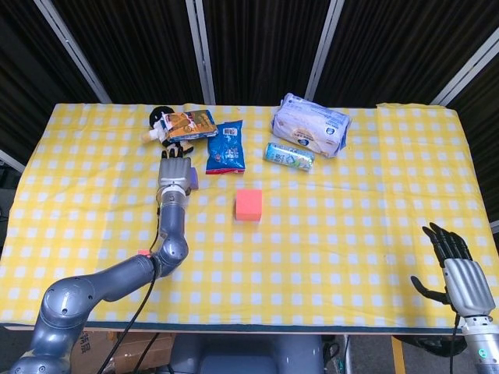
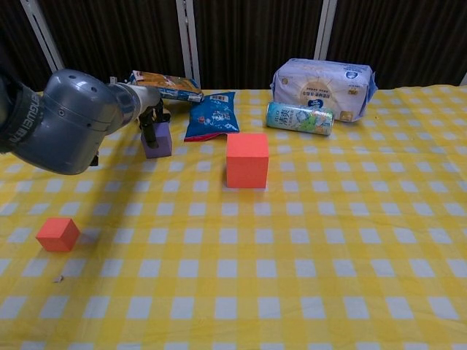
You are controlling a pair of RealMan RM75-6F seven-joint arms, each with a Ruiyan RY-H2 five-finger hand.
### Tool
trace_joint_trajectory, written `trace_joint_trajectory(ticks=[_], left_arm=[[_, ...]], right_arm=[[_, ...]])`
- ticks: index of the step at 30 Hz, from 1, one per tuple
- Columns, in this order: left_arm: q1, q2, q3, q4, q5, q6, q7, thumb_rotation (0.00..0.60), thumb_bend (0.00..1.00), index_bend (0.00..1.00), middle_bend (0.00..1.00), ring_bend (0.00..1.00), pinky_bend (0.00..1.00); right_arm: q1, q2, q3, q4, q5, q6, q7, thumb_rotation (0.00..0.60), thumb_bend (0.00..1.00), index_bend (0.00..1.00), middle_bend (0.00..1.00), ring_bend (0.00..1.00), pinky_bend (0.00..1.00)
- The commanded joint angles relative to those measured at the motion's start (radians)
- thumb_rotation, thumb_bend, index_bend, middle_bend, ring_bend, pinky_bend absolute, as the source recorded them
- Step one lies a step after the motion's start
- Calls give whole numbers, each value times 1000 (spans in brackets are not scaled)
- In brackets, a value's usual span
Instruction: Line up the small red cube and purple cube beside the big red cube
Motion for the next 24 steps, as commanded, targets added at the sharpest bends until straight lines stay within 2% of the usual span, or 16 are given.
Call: trace_joint_trajectory(ticks=[1,8,14,19,24], left_arm=[[1,-3,-3,1,3,0,0,600,364,413,0,0,0],[14,12,-11,-54,52,12,-45,600,377,447,0,0,0],[42,82,-5,-243,105,59,-75,600,377,449,0,0,0],[60,130,14,-399,106,98,-67,600,377,449,0,0,0],[63,141,37,-487,90,121,-58,600,378,450,0,0,0]], right_arm=[[0,0,1,0,-1,1,2,600,344,0,0,0,0],[-2,0,0,1,-4,6,3,600,345,0,0,0,0],[-2,-1,1,1,-4,7,0,600,344,0,0,0,0],[-3,-3,1,1,-5,9,-5,600,344,0,0,0,0],[-4,-5,2,2,-6,12,-7,600,345,0,0,0,0]])
